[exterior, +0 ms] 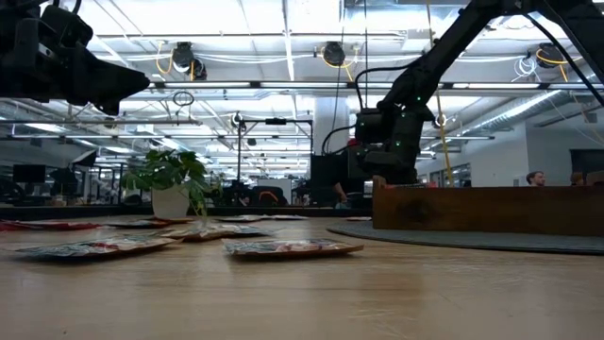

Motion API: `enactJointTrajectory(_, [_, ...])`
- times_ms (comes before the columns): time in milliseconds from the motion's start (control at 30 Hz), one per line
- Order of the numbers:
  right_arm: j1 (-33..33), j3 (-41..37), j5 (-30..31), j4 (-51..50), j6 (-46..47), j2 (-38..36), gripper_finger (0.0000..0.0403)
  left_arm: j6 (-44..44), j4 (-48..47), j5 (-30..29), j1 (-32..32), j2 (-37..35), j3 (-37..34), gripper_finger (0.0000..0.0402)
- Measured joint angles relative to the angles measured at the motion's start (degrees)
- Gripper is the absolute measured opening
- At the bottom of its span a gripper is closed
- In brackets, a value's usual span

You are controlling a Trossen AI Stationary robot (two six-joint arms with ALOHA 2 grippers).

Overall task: Pick & Place Tea
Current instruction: Put the red tea bag into the left section of the wooden organizer

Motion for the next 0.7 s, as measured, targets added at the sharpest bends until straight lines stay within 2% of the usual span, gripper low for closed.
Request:
enactJointTrajectory(167, [0.00, -1.54, -0.26, 1.22, 0.57, -0.22, 0.0165, 0.00, 0.00, -0.01, 0.00, 0.01, 0.00, 0.0072])
enactJointTrajectory(467, [-0.07, -1.76, -6.00, 3.04, 2.83, 0.00, 0.0165, 0.00, -0.02, 0.01, 0.00, -0.01, 0.00, 0.0072])
enactJointTrajectory(700, [-0.07, -1.76, -6.12, 2.80, 3.03, 0.00, 0.0165, 0.00, -0.01, 0.01, 0.01, -0.01, 0.00, 0.0072])
